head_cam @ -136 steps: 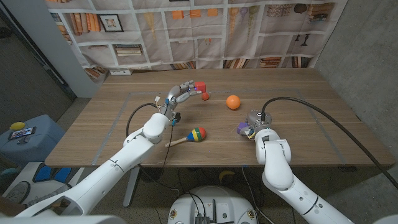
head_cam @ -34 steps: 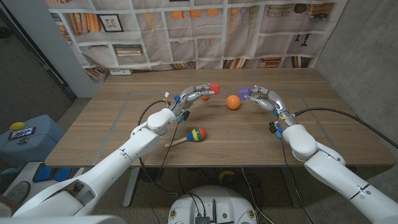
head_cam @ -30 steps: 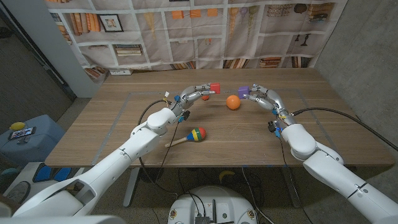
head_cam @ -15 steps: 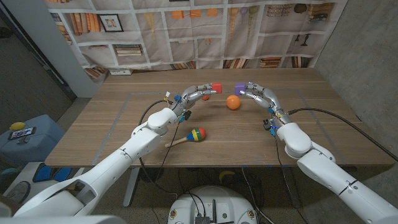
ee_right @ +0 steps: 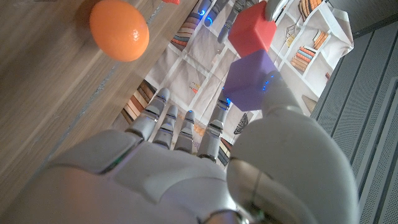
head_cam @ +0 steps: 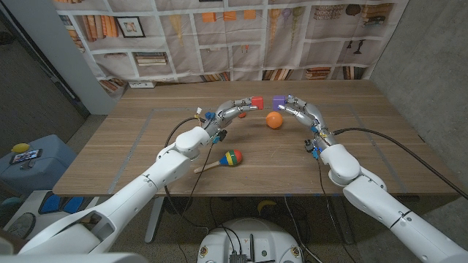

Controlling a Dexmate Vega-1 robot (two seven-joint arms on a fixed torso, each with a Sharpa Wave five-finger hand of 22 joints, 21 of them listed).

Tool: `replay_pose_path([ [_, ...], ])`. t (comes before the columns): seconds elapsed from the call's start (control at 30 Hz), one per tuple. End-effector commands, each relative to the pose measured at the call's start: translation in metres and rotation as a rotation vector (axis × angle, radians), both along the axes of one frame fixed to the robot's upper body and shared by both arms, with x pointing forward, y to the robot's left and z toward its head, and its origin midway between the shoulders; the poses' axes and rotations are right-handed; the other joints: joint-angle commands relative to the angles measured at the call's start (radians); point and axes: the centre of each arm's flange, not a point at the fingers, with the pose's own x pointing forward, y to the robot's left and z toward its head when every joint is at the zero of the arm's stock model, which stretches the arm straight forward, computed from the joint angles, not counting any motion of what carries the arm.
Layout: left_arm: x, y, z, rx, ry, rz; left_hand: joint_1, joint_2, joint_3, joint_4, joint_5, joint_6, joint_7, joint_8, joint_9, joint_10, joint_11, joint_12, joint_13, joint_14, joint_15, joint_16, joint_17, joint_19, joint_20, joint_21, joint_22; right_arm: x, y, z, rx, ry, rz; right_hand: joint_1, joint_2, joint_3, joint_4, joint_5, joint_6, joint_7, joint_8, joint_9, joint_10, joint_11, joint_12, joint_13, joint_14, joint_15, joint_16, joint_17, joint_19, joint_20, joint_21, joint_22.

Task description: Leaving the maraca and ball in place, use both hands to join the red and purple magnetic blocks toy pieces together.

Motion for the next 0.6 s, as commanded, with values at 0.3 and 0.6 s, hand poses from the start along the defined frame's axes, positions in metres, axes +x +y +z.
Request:
replay_pose_path([
  [0.3,-0.003,-0.0073,-0.0002,0.008,0.003,-0.031,0.031,0.045,-0.005,0.005,0.005,0.116,-0.019,0.008,0.004,-0.011,0.005,-0.006,0.004,-0.005,-0.038,-0.002,0.002,-0.007,0.007,0.0,0.006,0.0061,0.0113,0.0005,0.014,0.007,0.043,0.023,0.04,-0.004,0.005,0.008,0.03,-0.02,0.007,0.0,0.0,0.002,-0.002,-0.001,-0.001,-0.002,0.001,0.006,-0.001,-0.007,0.005,0.004],
  [0.6,-0.0047,-0.0077,0.0007,0.014,-0.001,-0.034,0.029,0.047,-0.006,0.005,0.005,0.116,-0.022,0.008,0.004,-0.012,0.006,-0.005,0.004,-0.008,-0.035,-0.002,0.002,-0.01,0.009,-0.001,0.006,0.0105,0.014,0.0008,0.011,0.013,0.06,0.021,0.042,-0.006,0.005,0.008,0.033,-0.021,0.007,-0.004,0.001,0.002,-0.002,-0.001,0.001,-0.004,0.002,0.007,0.001,-0.009,0.006,0.004],
])
